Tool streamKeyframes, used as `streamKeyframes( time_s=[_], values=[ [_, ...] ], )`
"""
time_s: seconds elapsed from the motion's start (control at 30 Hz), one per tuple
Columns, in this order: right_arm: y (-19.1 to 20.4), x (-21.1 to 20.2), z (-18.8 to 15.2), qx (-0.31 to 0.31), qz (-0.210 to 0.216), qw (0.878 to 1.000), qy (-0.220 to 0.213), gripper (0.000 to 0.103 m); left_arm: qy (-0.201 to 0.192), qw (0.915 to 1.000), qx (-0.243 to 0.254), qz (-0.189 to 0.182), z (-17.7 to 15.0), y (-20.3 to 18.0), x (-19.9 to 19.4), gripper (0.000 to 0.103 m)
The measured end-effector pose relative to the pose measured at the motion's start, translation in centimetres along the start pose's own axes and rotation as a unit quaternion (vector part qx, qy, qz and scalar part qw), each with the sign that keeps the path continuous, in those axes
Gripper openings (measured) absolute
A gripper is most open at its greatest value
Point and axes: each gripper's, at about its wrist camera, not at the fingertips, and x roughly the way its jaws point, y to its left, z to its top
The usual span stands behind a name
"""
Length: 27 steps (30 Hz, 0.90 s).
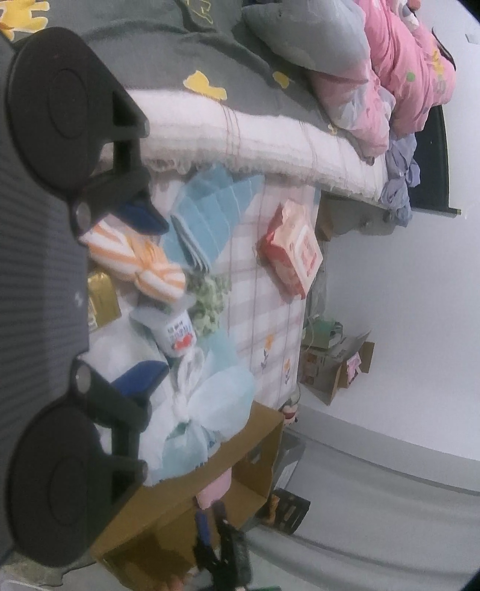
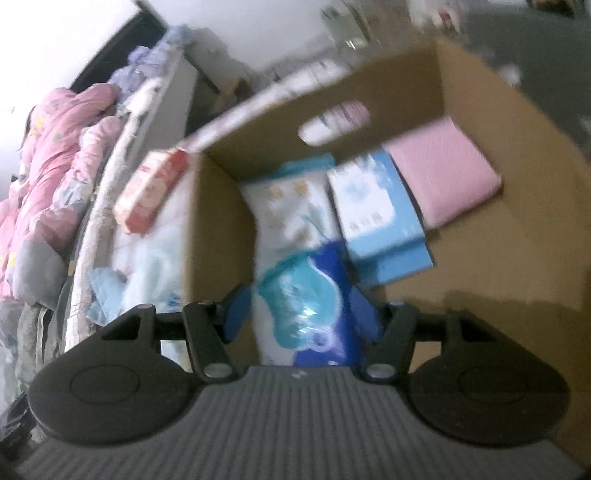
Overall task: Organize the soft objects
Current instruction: 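Move the right gripper back to the pile and grasp the blue towel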
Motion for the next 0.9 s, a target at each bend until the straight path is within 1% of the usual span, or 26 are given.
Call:
streamKeyframes(
  time_s=[0.1,0.17,0.27,0.37,0.5,0.57,0.6,0.7,0.77,0.9],
  values=[
    [3.2,-1.4,0.1,-0.039,0.018,0.999,-0.015,0.063,0.0,0.9999,-0.012,0.001,-0.3,1.0,-0.2,0.076],
    [5.9,-1.7,-0.1,-0.066,0.04,0.997,-0.013,0.064,0.0,0.9997,-0.023,0.002,-0.4,1.7,-0.2,0.076],
    [10.0,-1.1,-0.4,-0.106,0.072,0.992,0.004,0.065,-0.001,0.9993,-0.038,0.003,-0.5,2.6,0.0,0.076],
    [14.2,0.4,-0.4,-0.138,0.106,0.984,0.03,0.065,-0.003,0.999,-0.046,0.002,-0.2,3.3,0.7,0.076],
    [20.3,4.1,0.1,-0.171,0.146,0.971,0.075,0.065,0.012,0.9988,-0.047,0.005,1.1,4.1,3.2,0.075],
    [23.5,6.9,0.6,-0.186,0.158,0.964,0.106,0.065,0.023,0.9986,-0.047,0.01,1.8,4.5,4.8,0.074],
    [24.8,8.2,0.8,-0.187,0.159,0.962,0.118,0.065,0.035,0.998,-0.052,0.013,2.2,4.9,5.9,0.073],
    [28.7,12.9,1.4,-0.203,0.159,0.953,0.16,0.065,0.069,0.9949,-0.072,0.018,3.0,5.9,8.4,0.069],
    [30.8,16.0,1.5,-0.222,0.146,0.947,0.181,0.065,0.085,0.9928,-0.082,0.016,3.3,6.6,9.8,0.068],
    [33.6,21.5,1.6,-0.252,0.121,0.938,0.207,0.063,0.103,0.9898,-0.097,0.018,3.4,7.5,11.4,0.066]
  ],
)
